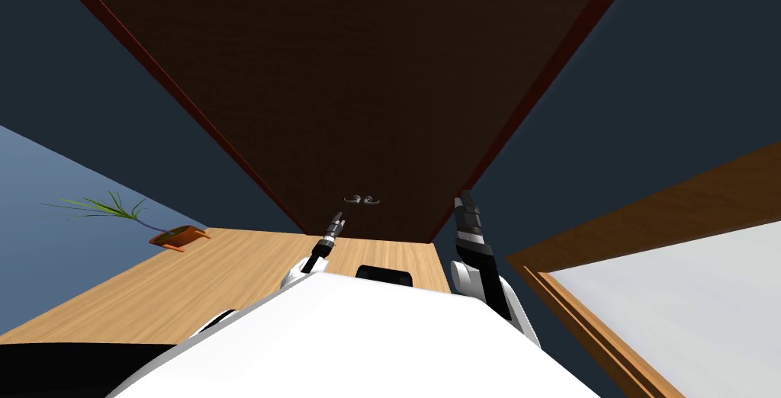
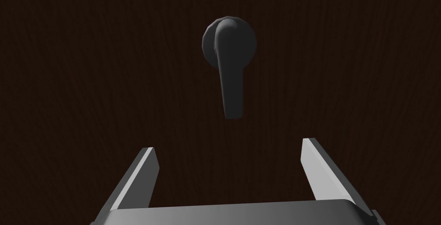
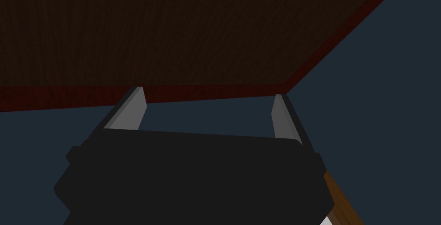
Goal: Pull the door open
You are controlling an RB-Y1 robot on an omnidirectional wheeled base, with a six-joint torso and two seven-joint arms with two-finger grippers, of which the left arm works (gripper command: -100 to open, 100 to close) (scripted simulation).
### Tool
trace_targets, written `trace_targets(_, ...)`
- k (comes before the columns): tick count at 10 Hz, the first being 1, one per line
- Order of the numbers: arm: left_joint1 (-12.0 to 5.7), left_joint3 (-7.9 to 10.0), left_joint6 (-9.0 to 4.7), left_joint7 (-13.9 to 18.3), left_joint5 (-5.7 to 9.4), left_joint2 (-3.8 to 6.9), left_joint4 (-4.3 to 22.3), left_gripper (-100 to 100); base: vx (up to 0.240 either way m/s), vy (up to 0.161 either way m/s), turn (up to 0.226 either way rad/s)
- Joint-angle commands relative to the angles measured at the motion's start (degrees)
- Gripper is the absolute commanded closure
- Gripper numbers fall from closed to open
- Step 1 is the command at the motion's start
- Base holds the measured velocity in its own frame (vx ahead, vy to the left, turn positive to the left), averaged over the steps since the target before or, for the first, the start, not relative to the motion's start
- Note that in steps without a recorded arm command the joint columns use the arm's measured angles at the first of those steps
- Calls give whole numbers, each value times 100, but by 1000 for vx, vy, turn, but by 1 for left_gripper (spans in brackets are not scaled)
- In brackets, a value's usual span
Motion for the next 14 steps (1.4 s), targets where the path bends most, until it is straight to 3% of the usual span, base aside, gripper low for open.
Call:
trace_targets(1,76,179,4,-38,99,100,114,-100,16,-4,-87)
trace_targets(3,156,391,7,-85,218,208,252,-100,15,9,-97)
trace_targets(5,156,391,7,-85,218,208,252,-100,6,15,-15)
trace_targets(9,256,815,-8,-199,461,361,537,-100,32,47,-129)
trace_targets(11,246,899,-20,-231,512,363,598,-100,83,106,-129)
trace_targets(12,162,955,-47,-276,553,297,649,-100,98,109,-244)
trace_targets(14,19,897,-73,-300,530,168,629,-100,158,85,-207)
